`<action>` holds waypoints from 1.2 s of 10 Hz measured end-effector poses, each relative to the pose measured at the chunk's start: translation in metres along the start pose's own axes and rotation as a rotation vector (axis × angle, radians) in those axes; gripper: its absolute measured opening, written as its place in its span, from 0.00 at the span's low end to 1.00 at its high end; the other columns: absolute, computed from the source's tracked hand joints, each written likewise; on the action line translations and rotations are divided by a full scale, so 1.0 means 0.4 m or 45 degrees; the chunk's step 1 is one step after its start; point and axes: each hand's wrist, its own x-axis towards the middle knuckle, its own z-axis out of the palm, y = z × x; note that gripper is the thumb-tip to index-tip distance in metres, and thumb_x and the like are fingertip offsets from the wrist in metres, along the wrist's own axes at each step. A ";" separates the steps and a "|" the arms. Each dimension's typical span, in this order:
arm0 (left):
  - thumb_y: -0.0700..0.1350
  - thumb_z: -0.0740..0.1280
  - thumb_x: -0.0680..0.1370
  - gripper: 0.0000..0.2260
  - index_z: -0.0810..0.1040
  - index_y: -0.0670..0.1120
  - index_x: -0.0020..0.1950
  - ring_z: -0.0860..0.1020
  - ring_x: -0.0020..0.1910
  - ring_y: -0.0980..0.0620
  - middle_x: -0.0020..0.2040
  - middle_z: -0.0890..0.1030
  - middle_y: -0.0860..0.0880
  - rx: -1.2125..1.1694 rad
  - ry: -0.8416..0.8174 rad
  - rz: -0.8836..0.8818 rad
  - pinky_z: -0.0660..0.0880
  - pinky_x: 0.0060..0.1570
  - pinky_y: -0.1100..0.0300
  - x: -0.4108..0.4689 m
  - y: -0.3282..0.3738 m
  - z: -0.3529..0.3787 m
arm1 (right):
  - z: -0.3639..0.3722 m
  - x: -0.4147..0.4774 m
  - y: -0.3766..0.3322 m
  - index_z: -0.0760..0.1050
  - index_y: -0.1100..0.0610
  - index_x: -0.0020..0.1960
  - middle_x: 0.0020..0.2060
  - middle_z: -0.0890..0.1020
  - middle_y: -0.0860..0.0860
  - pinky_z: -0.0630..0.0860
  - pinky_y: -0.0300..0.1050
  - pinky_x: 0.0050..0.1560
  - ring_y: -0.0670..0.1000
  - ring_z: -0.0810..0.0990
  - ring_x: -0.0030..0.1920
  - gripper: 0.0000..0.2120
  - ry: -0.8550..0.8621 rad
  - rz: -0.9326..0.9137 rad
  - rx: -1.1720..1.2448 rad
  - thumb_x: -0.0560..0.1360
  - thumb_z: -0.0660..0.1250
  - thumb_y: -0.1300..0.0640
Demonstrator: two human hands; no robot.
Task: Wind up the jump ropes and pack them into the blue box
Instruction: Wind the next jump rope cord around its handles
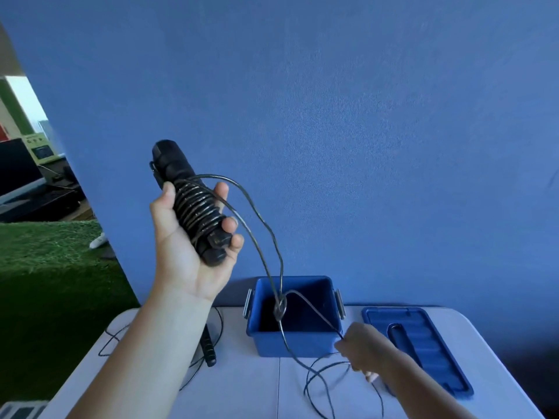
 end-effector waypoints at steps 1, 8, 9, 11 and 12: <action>0.65 0.73 0.67 0.23 0.81 0.51 0.54 0.83 0.33 0.51 0.50 0.83 0.50 0.001 -0.026 0.040 0.79 0.31 0.58 -0.028 -0.017 0.022 | -0.045 -0.043 -0.032 0.79 0.54 0.62 0.42 0.83 0.51 0.83 0.43 0.40 0.50 0.82 0.36 0.15 -0.011 -0.158 0.031 0.77 0.62 0.56; 0.64 0.56 0.78 0.16 0.74 0.53 0.49 0.75 0.23 0.53 0.43 0.84 0.53 0.130 -0.105 0.051 0.70 0.23 0.65 -0.097 -0.019 0.120 | -0.163 -0.280 -0.204 0.79 0.65 0.43 0.34 0.82 0.55 0.81 0.46 0.34 0.54 0.82 0.32 0.10 -0.101 -0.620 1.068 0.78 0.60 0.68; 0.64 0.55 0.79 0.17 0.76 0.53 0.47 0.75 0.23 0.53 0.43 0.84 0.54 0.130 -0.077 0.051 0.70 0.24 0.65 -0.103 -0.014 0.113 | -0.171 -0.283 -0.187 0.77 0.66 0.45 0.34 0.82 0.55 0.81 0.45 0.35 0.55 0.83 0.34 0.10 -0.067 -0.630 1.258 0.79 0.57 0.71; 0.64 0.57 0.77 0.17 0.76 0.53 0.48 0.74 0.23 0.53 0.43 0.83 0.54 0.158 -0.067 0.031 0.70 0.24 0.65 -0.112 -0.018 0.112 | -0.184 -0.293 -0.171 0.71 0.63 0.47 0.35 0.77 0.58 0.82 0.48 0.34 0.56 0.80 0.32 0.12 -0.152 -0.681 1.606 0.78 0.54 0.76; 0.63 0.59 0.75 0.17 0.77 0.51 0.45 0.74 0.23 0.52 0.42 0.83 0.52 0.205 -0.077 0.017 0.69 0.23 0.64 -0.116 -0.028 0.114 | -0.196 -0.305 -0.175 0.71 0.62 0.45 0.34 0.77 0.57 0.83 0.48 0.35 0.57 0.81 0.33 0.10 -0.174 -0.718 1.727 0.78 0.56 0.74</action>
